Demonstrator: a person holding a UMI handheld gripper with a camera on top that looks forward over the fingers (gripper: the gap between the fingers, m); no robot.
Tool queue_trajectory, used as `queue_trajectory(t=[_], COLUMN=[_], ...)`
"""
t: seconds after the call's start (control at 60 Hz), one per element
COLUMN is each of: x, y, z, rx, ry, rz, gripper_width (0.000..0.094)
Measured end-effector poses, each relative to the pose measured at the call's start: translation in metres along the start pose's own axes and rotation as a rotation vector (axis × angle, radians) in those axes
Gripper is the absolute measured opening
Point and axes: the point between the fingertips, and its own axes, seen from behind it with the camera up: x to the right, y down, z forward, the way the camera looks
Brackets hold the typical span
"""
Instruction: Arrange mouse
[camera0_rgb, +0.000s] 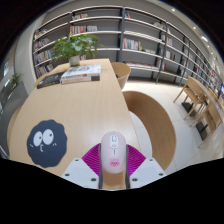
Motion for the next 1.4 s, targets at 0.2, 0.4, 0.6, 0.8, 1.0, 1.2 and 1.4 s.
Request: queue_trajectory(t=[0.2,0.4,0.6,0.8,1.0,1.2,1.4], x=[-0.069,-0.181,-0.253,-0.254,-0.250,-0.246,-0.236], y=[-0.164,-0.225,-0.126,-0.017,0.016,0.015,-0.024], z=[-0.088,-0.125,-0.055,0.014,0.033,0.028,-0.037], rx=[0.274,0.391,0.200,0.019,-0.015,-0.063,0.043], ry=[-0.036,-0.102,-0.142,-0.107,-0.096,-0.082,-0.077], rz=[0.018,-0.026,-0.077,-0.067,-0.085,-0.055,-0.042], gripper_width=[0.0302,0.0305,0.0305,0.0307,0.0364,0.0726,0.0867])
